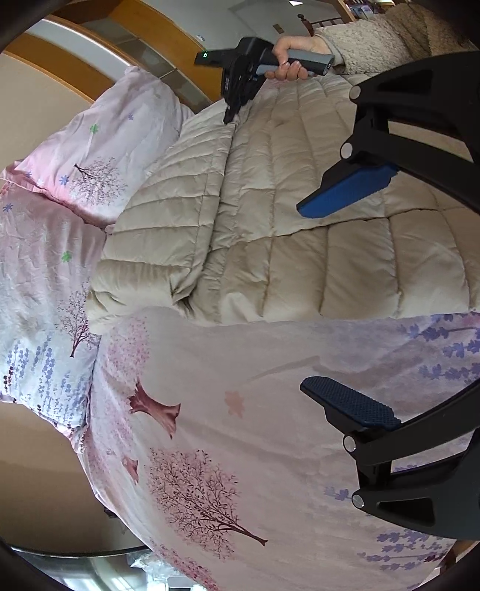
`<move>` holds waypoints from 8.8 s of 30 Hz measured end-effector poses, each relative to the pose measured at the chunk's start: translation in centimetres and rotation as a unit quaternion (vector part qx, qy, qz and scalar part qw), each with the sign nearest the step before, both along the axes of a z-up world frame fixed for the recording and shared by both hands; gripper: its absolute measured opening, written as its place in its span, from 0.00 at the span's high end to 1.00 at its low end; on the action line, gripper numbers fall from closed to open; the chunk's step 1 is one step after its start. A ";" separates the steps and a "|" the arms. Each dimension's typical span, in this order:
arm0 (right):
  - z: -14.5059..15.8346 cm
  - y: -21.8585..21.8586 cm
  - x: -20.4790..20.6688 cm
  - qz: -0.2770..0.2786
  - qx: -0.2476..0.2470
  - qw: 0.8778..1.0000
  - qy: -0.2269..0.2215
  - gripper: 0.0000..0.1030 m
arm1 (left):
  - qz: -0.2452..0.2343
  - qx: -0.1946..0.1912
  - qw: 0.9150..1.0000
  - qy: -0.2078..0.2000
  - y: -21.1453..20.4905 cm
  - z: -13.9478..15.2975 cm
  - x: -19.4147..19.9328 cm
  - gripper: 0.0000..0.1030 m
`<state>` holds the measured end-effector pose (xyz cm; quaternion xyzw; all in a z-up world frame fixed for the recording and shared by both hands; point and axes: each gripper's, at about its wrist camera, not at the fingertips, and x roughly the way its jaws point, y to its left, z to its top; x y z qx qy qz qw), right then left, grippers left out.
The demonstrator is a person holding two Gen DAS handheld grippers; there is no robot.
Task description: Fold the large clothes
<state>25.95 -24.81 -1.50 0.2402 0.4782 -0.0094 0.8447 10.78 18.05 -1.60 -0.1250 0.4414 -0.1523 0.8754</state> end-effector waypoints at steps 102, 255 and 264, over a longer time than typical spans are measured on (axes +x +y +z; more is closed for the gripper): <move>11.3 -7.0 2.4 -0.024 -0.153 0.969 -0.192 0.89 | 0.101 -0.152 0.980 -0.084 -0.5 6.3 18.0 0.91; 3.1 -6.8 -9.9 -0.020 0.181 0.976 -0.116 0.87 | 0.259 -0.328 0.907 -0.054 4.9 -1.0 0.2 1.00; 1.3 -7.9 -9.6 -0.052 0.196 0.976 -0.082 0.71 | 0.186 -0.314 0.931 0.018 1.6 -2.6 2.9 0.89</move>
